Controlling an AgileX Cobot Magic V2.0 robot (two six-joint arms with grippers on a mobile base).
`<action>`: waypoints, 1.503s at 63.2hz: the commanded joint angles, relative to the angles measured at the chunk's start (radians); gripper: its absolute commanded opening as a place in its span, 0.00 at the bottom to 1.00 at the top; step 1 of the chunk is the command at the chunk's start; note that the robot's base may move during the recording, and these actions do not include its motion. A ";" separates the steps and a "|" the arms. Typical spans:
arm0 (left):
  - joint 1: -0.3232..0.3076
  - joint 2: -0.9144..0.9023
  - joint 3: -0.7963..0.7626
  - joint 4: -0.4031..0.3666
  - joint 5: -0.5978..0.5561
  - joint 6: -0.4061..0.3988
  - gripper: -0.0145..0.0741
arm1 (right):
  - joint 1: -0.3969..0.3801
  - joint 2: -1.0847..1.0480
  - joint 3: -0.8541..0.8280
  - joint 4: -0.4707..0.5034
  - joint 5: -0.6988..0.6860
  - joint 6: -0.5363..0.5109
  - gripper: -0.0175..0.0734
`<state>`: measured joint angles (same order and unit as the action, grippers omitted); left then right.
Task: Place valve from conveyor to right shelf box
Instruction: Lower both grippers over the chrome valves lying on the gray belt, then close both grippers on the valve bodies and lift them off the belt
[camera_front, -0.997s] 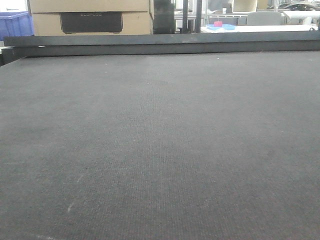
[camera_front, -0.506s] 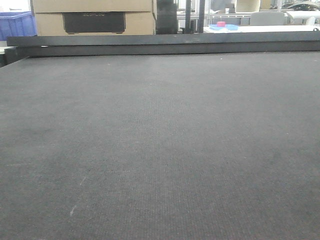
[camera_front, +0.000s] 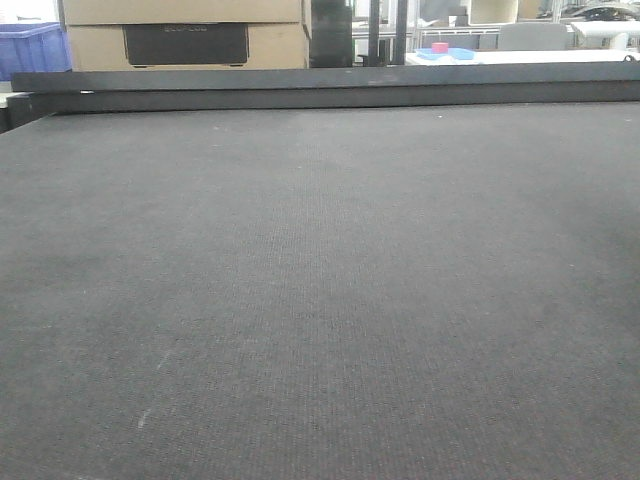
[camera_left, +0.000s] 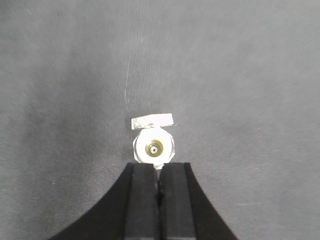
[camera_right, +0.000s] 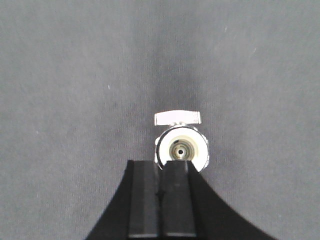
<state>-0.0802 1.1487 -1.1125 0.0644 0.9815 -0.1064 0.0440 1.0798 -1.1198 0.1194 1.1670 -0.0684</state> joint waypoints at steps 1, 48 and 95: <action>-0.002 0.042 -0.010 -0.008 -0.003 0.000 0.04 | -0.002 0.068 -0.057 -0.020 0.054 0.000 0.01; -0.002 0.088 -0.010 -0.008 0.001 0.000 0.04 | -0.002 0.394 -0.062 -0.096 0.054 0.000 0.80; -0.002 0.088 -0.010 -0.010 0.009 0.000 0.04 | -0.002 0.404 0.074 -0.082 -0.077 0.000 0.80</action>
<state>-0.0802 1.2370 -1.1137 0.0644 0.9899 -0.1064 0.0440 1.4846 -1.0461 0.0410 1.1051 -0.0684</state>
